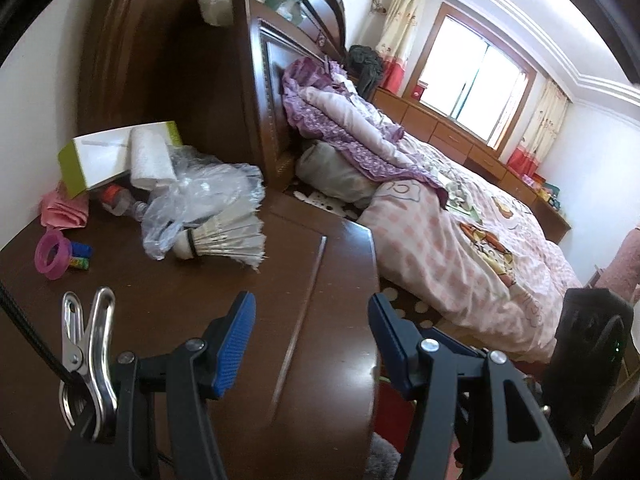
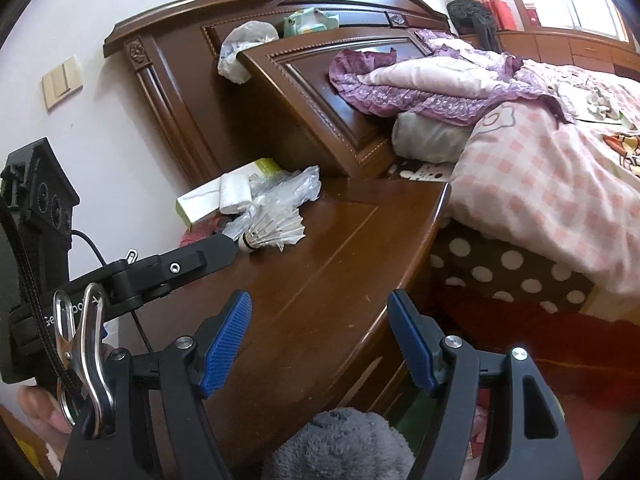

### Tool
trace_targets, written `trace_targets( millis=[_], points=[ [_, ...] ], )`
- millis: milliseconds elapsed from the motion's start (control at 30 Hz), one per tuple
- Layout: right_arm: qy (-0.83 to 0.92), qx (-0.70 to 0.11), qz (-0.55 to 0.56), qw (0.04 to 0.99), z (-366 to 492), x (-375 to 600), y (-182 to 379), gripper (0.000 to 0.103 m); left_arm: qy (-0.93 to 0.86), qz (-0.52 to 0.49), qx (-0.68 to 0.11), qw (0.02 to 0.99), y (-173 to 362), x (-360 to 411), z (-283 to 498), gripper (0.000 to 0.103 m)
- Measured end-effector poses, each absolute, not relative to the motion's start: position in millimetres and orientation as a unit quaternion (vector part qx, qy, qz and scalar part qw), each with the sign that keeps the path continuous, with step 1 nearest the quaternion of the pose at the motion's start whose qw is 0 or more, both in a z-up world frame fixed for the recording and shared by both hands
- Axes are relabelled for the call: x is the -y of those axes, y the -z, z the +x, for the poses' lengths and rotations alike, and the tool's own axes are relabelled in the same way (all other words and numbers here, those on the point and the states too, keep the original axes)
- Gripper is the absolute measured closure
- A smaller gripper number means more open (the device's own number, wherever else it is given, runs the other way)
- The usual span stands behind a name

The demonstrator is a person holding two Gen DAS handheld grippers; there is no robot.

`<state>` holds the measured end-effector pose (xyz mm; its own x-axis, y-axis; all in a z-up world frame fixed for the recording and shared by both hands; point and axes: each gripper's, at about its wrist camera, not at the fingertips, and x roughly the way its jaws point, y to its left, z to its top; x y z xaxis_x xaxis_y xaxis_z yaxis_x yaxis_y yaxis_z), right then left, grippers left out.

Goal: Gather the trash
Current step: 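Move both open grippers over the bedside table toward the shuttlecock and pink ring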

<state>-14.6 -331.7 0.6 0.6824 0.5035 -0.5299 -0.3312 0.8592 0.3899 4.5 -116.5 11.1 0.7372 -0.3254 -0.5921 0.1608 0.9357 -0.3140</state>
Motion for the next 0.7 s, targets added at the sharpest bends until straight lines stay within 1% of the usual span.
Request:
trace_targets(
  millis=[400,700],
  points=[
    [-0.259,-0.337,0.114,0.898,-2,295,7,0.031,0.094,-0.134,-0.335,0.928,-4,75,12,0.041],
    [-0.3,-0.338,0.072,0.889,6,247,-1,0.031,0.045,-0.164,-0.344,0.924,6,21,15,0.041]
  ],
)
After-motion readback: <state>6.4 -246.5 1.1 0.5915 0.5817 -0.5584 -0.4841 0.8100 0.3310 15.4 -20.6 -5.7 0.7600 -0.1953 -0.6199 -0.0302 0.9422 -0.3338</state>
